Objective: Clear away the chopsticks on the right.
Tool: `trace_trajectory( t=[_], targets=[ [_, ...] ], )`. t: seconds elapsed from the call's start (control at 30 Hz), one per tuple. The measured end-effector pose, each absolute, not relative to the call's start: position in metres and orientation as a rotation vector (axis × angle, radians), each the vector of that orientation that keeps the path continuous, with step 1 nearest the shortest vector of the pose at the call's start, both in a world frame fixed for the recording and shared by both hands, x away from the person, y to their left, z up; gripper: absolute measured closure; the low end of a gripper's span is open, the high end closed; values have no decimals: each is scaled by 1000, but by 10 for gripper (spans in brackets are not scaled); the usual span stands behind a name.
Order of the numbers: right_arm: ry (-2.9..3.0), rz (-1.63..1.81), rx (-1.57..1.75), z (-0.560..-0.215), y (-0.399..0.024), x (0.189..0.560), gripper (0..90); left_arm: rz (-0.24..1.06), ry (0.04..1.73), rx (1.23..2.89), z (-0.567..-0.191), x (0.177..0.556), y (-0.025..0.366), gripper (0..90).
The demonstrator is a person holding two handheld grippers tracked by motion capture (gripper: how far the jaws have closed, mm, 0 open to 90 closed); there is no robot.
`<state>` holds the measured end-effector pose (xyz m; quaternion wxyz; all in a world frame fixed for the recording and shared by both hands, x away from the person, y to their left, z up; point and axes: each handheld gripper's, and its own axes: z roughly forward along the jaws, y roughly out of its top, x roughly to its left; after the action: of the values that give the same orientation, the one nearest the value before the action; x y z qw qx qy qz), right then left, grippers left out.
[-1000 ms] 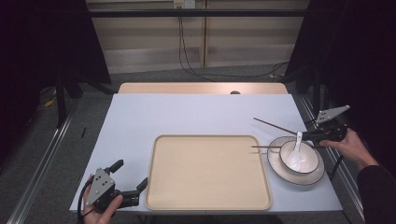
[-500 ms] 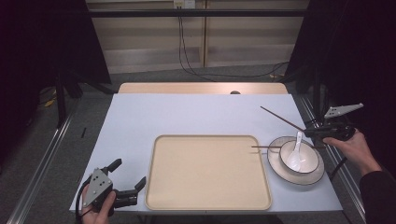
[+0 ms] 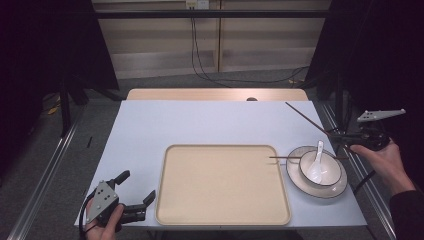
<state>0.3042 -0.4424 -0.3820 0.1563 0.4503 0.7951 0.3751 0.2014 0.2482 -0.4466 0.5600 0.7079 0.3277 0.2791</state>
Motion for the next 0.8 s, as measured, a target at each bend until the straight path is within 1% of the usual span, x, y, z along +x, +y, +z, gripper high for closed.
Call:
trace_trajectory(
  t=[0.3,0.47,0.7,0.8],
  targets=[
    [2225,1185,1351,-373,-428,275,860,669,777,1675,-447,201,248,8],
    [2211,1222,1387,-370,-408,247,860,658,762,1674,-447,201,247,9],
    [2217,1222,1459,-382,-376,219,860,661,769,1677,-447,201,247,9],
    [2206,1211,1477,-385,-367,213,860,665,766,1684,-447,202,247,9]
  ],
)
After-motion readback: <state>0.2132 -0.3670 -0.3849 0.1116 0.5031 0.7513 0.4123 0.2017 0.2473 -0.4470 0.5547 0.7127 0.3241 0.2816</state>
